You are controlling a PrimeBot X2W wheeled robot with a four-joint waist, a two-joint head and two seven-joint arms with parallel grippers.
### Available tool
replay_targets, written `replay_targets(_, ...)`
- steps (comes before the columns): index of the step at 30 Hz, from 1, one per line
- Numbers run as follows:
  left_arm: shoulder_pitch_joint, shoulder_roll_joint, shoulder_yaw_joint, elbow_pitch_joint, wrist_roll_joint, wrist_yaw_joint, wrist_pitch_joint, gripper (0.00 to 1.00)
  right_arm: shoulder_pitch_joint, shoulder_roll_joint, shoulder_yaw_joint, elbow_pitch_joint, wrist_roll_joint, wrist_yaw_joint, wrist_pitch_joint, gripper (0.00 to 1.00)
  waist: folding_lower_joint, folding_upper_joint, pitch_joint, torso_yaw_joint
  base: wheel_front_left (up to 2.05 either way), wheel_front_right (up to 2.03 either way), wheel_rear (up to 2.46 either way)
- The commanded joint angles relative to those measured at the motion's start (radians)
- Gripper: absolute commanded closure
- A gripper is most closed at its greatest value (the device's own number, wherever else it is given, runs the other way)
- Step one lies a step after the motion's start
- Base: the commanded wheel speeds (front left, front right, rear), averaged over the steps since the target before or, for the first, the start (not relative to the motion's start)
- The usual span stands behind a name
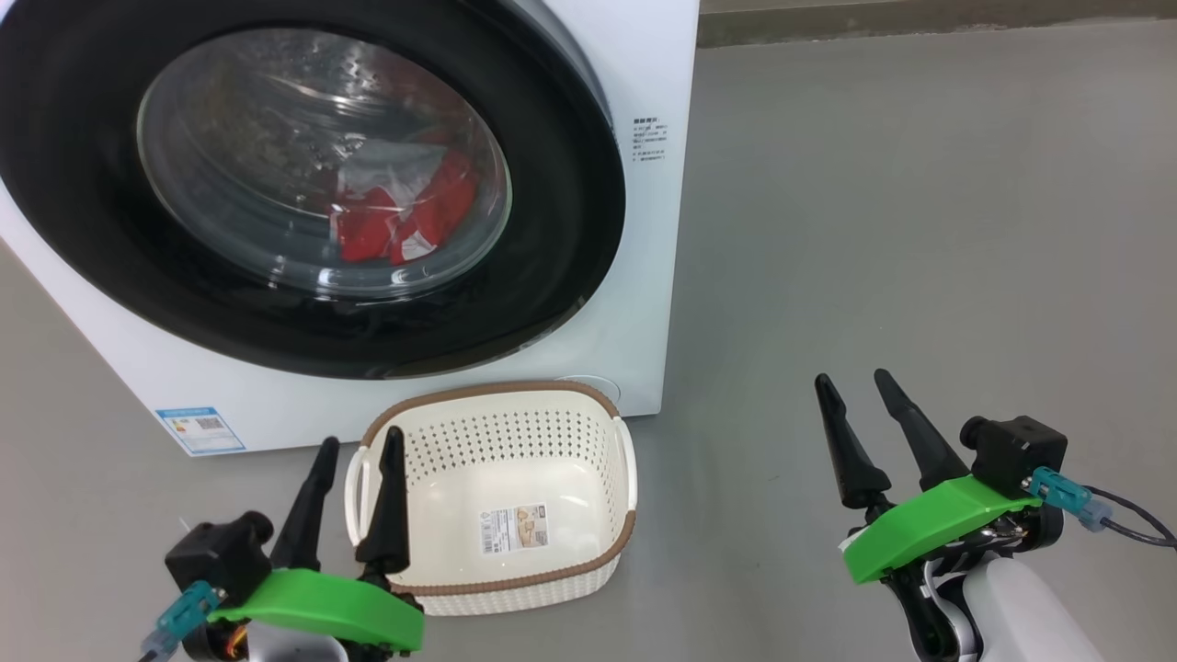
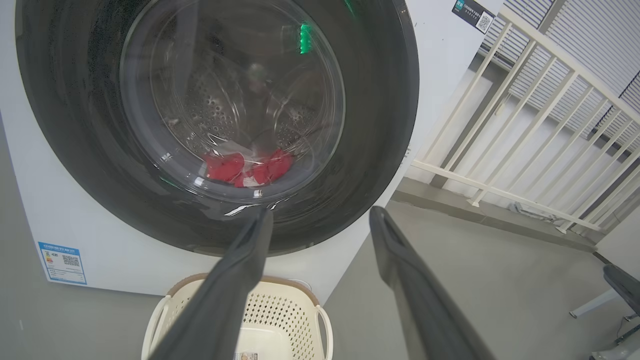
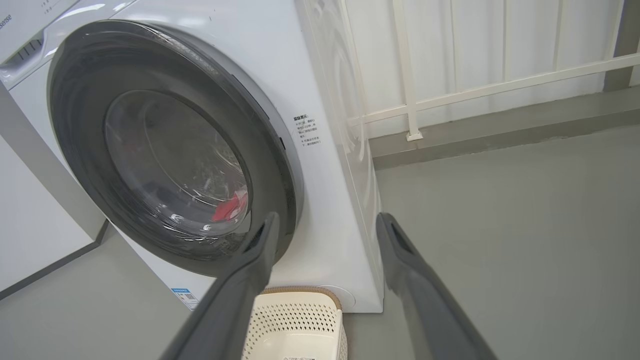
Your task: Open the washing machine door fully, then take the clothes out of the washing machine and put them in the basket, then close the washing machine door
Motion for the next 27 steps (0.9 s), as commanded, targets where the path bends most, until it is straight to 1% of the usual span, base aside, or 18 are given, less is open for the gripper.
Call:
replay_targets(1, -0.055, 0.017, 0.020, -0.033, 0.039, 0.009, -0.017, 0.00, -0.052, -0.006, 0.026, -0.018, -0.036, 0.006, -0.019, 0.00, -0.0001, 0.0000, 0.001, 0.001, 0.00, 0.00, 0.00)
replay_targets(20, -0.086, 0.021, -0.011, -0.017, 0.233, 0.033, -0.070, 0.00, -0.084, -0.011, 0.055, -0.001, -0.243, 0.008, -0.072, 0.00, -0.0001, 0.0000, 0.000, 0.005, 0.00, 0.00, 0.00)
replay_targets(27, -0.086, 0.021, -0.015, -0.009, 0.235, 0.032, -0.071, 0.00, -0.084, -0.011, 0.045, 0.003, -0.252, 0.008, -0.072, 0.00, -0.0001, 0.0000, -0.002, 0.004, 0.00, 0.00, 0.00)
